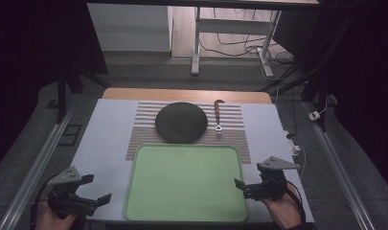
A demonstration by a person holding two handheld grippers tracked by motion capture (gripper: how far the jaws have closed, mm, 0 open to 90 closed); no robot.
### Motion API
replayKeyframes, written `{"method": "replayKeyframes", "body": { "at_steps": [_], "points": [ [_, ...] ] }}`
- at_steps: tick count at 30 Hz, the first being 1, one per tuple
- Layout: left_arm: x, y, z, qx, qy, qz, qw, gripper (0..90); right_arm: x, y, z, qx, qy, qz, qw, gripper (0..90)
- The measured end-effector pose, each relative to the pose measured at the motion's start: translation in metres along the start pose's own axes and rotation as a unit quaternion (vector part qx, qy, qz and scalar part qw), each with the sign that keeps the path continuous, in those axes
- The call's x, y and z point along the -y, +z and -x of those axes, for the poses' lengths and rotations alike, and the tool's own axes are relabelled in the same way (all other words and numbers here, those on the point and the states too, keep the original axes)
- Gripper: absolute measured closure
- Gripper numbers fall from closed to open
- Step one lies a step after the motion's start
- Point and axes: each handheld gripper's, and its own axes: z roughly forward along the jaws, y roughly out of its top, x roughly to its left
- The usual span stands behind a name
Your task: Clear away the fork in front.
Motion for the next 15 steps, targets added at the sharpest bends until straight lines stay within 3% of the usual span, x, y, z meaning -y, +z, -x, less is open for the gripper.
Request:
{"method": "replayKeyframes", "body": {
  "at_steps": [15],
  "points": [
    [0.0,0.0,0.0,-0.001,-0.001,0.0,1.0,0.0,-0.012,0.017,0.003,-0.012,0.003,-0.007,0.9999,0.0]
  ]
}}
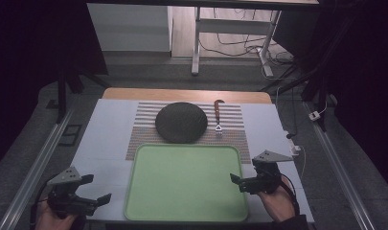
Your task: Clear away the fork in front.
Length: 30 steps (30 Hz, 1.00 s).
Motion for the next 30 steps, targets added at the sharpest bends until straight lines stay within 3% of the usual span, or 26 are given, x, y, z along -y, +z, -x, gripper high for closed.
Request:
{"method": "replayKeyframes", "body": {
  "at_steps": [15,30],
  "points": [
    [0.0,0.0,0.0,0.003,0.001,-0.001,1.0,0.0,-0.014,0.017,0.004,-0.005,-0.006,0.0,1.0,0.0],
    [0.0,0.001,0.0,0.006,0.002,-0.004,1.0,0.0,-0.027,0.038,0.008,0.009,-0.012,-0.011,0.9998,0.0]
  ]
}}
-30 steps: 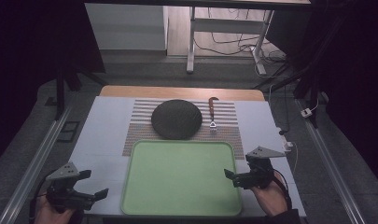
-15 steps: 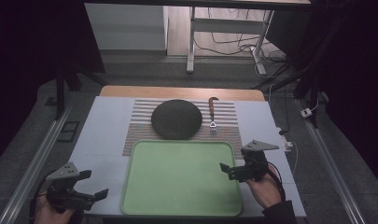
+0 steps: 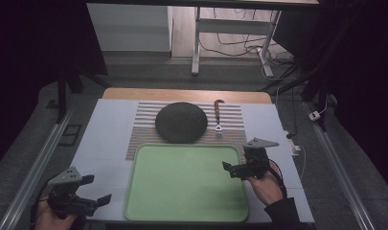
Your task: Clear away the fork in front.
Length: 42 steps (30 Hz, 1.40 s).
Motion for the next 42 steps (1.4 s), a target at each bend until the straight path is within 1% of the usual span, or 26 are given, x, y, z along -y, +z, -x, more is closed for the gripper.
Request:
{"method": "replayKeyframes", "body": {
  "at_steps": [2,4,5,9,11,13,17,21,24,25,27,29,30,31,32,33,34,35,36,37,38,39,40,41,42],
  "points": [
    [0.0,0.0,0.0,0.001,0.001,-0.001,1.0,0.0,-0.003,0.004,0.001,0.003,-0.006,-0.005,1.0,0.0],
    [0.0,0.0,0.0,0.001,0.002,-0.001,1.0,0.0,-0.007,0.01,0.002,0.01,-0.007,-0.01,0.9999,0.0],
    [0.0,0.0,0.0,0.001,0.002,-0.002,1.0,0.0,-0.007,0.01,0.002,0.01,-0.007,-0.01,0.9999,0.0],
    [0.0,0.001,0.001,0.003,0.005,-0.004,1.0,0.0,-0.015,0.021,0.004,0.027,-0.021,-0.018,0.9992,0.0],
    [0.0,0.001,0.001,0.002,0.006,-0.006,1.0,0.0,-0.017,0.024,0.005,0.03,-0.023,-0.018,0.9991,0.0],
    [-0.001,0.001,0.001,0.001,0.008,-0.006,1.0,0.0,-0.021,0.032,0.008,0.038,-0.027,-0.026,0.9986,0.0],
    [0.0,0.001,0.001,0.001,0.005,-0.006,1.0,0.0,-0.028,0.041,0.012,0.047,-0.037,-0.029,0.9978,0.0],
    [0.0,0.001,0.001,0.0,0.006,-0.005,1.0,0.0,-0.036,0.051,0.018,0.053,-0.038,-0.031,0.9974,0.0],
    [0.0,0.001,0.001,0.001,0.008,-0.005,1.0,0.0,-0.041,0.06,0.022,0.063,-0.051,-0.041,0.9959,0.0],
    [0.0,0.001,0.001,0.002,0.008,-0.004,1.0,0.0,-0.041,0.06,0.022,0.063,-0.051,-0.041,0.9959,0.0],
    [0.0,0.001,0.001,0.003,0.009,-0.004,0.9999,0.0,-0.044,0.067,0.025,0.067,-0.062,-0.049,0.9946,0.0],
    [0.0,0.001,0.001,0.003,0.009,-0.004,0.9999,0.0,-0.047,0.073,0.028,0.075,-0.068,-0.058,0.9932,0.0],
    [0.0,0.001,0.001,0.003,0.01,-0.004,0.9999,0.0,-0.048,0.076,0.03,0.078,-0.072,-0.064,0.9923,0.0],
    [0.0,0.001,0.001,0.002,0.01,-0.004,0.9999,0.0,-0.051,0.082,0.033,0.092,-0.085,-0.074,0.9894,0.0],
    [0.0,0.001,0.002,0.002,0.01,-0.004,0.9999,0.0,-0.051,0.082,0.033,0.092,-0.085,-0.074,0.9894,0.0],
    [0.0,0.001,0.002,0.001,0.01,-0.005,0.9999,0.0,-0.052,0.085,0.035,0.101,-0.094,-0.078,0.9874,0.0],
    [0.0,0.001,0.002,0.002,0.01,-0.005,0.9999,0.0,-0.055,0.091,0.037,0.111,-0.111,-0.082,0.9842,0.0],
    [0.0,0.001,0.002,0.002,0.011,-0.006,0.9999,0.0,-0.055,0.091,0.037,0.111,-0.111,-0.082,0.9842,0.0],
    [0.0,0.001,0.002,0.001,0.011,-0.007,0.9999,0.0,-0.058,0.097,0.038,0.121,-0.129,-0.086,0.9805,0.0],
    [0.0,0.001,0.002,0.001,0.011,-0.007,0.9999,0.0,-0.058,0.097,0.038,0.121,-0.129,-0.086,0.9805,0.0],
    [0.0,0.001,0.002,0.001,0.011,-0.007,0.9999,0.0,-0.06,0.102,0.038,0.13,-0.148,-0.093,0.976,0.0],
    [0.0,0.001,0.002,0.001,0.011,-0.007,0.9999,0.0,-0.06,0.105,0.038,0.135,-0.158,-0.098,0.9732,0.0],
    [0.0,0.001,0.002,0.0,0.012,-0.008,0.9999,0.0,-0.06,0.105,0.038,0.135,-0.158,-0.098,0.9732,0.0],
    [0.0,0.001,0.002,0.0,0.012,-0.008,0.9999,0.0,-0.06,0.108,0.038,0.142,-0.17,-0.102,0.9699,0.0],
    [0.0,0.001,0.002,0.0,0.012,-0.007,0.9999,0.0,-0.06,0.114,0.037,0.152,-0.19,-0.109,0.9639,1.3]
  ]
}}
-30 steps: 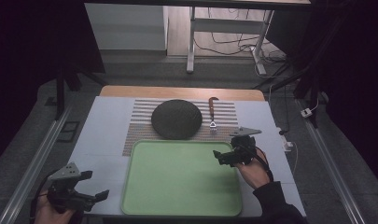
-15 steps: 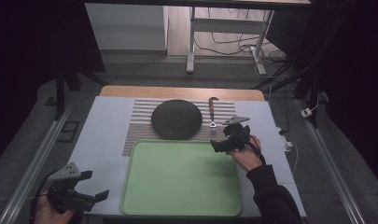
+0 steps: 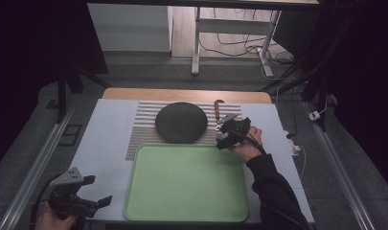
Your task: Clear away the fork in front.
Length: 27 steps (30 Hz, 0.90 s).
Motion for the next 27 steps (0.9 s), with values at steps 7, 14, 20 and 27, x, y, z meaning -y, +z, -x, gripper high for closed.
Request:
{"method": "replayKeyframes", "body": {
  "at_steps": [7,14,20,27],
  "points": [
    [0.0,0.0,0.001,0.0,0.002,-0.003,1.0,0.0,-0.007,0.012,-0.009,0.029,-0.081,-0.015,0.9962,11.7],
    [0.0,0.001,0.001,-0.001,0.003,-0.006,1.0,0.0,-0.01,0.021,-0.02,0.047,-0.149,-0.035,0.987,23.7],
    [-0.001,0.001,0.001,-0.002,0.004,-0.008,1.0,0.0,-0.011,0.027,-0.028,0.06,-0.213,-0.048,0.974,47.6],
    [0.0,0.001,0.001,-0.003,0.004,-0.007,1.0,0.0,-0.008,0.034,-0.044,0.061,-0.29,-0.054,0.9536,84.6]
  ]
}}
